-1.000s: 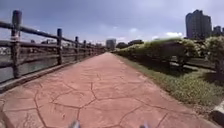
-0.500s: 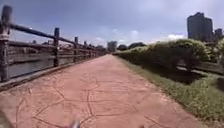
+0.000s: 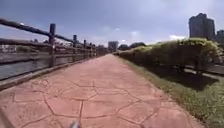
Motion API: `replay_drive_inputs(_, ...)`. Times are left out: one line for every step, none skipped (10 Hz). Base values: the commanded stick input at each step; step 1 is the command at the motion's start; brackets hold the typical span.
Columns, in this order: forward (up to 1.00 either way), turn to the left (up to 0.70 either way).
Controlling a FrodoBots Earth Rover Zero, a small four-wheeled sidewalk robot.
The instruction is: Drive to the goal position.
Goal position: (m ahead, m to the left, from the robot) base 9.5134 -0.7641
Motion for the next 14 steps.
replay_drive_inputs(0.7, 0.0)
replay_drive_inputs(0.7, 0.0)
replay_drive_inputs(0.7, 0.0)
replay_drive_inputs(0.7, 0.0)
replay_drive_inputs(0.7, 0.0)
replay_drive_inputs(0.7, 0.0)
replay_drive_inputs(0.7, 0.0)
replay_drive_inputs(0.7, 0.0)
replay_drive_inputs(0.7, 0.0)
replay_drive_inputs(0.7, 0.0)
replay_drive_inputs(0.7, 0.3)
replay_drive_inputs(0.7, 0.35)
replay_drive_inputs(0.7, 0.35)
replay_drive_inputs(0.7, 0.0)
